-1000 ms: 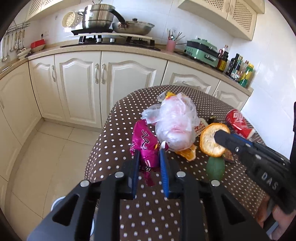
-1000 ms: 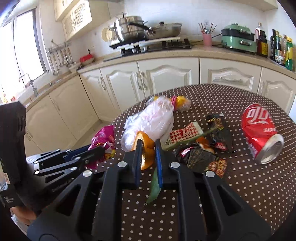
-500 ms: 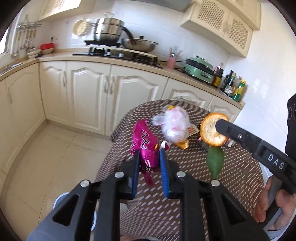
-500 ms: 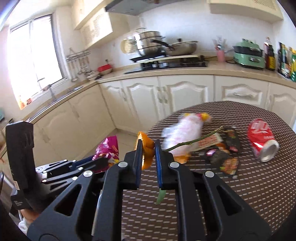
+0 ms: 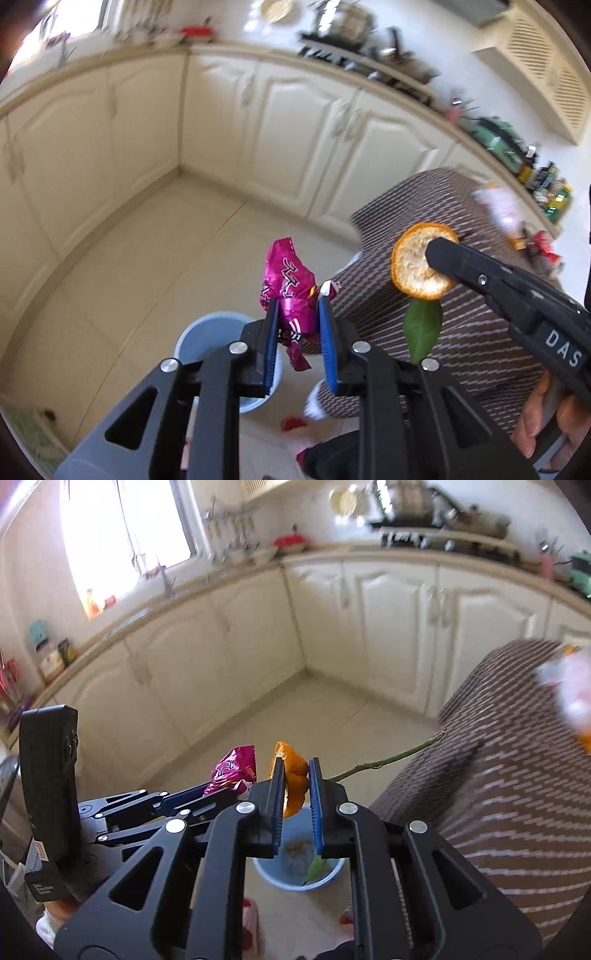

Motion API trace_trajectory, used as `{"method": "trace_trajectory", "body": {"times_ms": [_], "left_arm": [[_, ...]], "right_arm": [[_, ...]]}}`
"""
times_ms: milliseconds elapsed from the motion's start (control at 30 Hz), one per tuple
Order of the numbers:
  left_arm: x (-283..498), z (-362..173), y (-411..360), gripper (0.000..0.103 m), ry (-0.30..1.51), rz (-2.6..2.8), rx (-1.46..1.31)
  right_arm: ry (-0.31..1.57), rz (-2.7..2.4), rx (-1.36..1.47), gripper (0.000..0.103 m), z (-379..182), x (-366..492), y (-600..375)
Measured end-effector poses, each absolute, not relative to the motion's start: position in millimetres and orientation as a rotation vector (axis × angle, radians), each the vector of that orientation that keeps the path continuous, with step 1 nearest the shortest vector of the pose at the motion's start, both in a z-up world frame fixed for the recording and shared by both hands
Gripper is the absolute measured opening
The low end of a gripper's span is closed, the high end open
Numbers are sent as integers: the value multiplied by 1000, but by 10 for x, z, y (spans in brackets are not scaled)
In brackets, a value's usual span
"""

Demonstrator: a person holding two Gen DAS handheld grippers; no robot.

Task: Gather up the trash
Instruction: 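Carry the pink wrapper and orange peel over the blue bin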

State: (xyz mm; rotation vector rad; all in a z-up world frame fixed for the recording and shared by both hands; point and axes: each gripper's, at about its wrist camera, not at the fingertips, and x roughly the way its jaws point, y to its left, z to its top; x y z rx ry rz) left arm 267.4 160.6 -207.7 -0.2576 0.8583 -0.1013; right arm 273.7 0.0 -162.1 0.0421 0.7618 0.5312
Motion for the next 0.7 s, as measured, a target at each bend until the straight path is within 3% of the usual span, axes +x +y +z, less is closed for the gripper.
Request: {"method": "trace_trajectory", "body": {"times_ms": [433,600,700], "left_arm": [[3072,-3560,2250,21,1076,-63,-431],[3175,-3774,2359,22,1106,-91,-481],[3222,-3832,2340,28,1119,-92,-495]], "right_arm": [[988,501,25,13,-2995,3264,700],[1027,483,33,13,-3251,3430,803],[1039,481,42,13,-3322,3483,812]]}}
